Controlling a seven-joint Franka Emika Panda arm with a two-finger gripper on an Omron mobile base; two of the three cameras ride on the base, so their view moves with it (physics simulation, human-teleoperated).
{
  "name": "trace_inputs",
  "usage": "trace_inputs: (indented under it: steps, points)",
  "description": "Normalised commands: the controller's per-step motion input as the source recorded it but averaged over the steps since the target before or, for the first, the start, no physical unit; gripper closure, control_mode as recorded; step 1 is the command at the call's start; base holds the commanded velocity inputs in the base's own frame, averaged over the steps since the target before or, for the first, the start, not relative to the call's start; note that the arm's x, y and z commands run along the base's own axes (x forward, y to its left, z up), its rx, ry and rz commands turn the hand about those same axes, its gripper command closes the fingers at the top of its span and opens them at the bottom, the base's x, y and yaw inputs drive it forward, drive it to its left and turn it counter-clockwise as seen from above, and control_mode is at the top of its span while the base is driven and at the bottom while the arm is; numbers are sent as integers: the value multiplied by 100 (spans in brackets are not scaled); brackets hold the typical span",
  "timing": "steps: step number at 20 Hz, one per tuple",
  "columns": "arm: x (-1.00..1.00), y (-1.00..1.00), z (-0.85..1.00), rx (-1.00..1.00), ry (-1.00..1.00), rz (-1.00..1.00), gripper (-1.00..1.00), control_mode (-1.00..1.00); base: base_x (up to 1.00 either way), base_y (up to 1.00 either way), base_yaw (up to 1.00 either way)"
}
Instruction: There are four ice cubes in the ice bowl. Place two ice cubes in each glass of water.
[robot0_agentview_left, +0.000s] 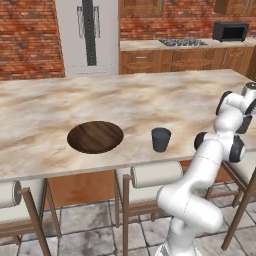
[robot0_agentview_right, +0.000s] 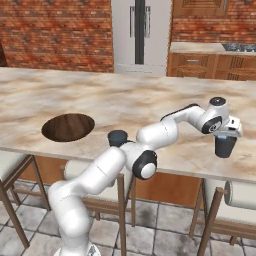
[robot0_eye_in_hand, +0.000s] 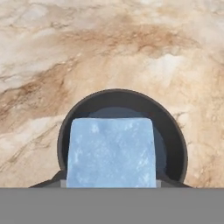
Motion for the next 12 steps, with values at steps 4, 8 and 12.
trace_inputs:
  steps: [4, 8, 12]
  points:
    - [11, -44, 66, 14, 22, 5, -100, -100, 0, 0, 0]
    - [12, -47, 74, 15, 22, 5, -100, -100, 0, 0, 0]
    - [12, -20, 98, 17, 19, 5, -100, -100, 0, 0, 0]
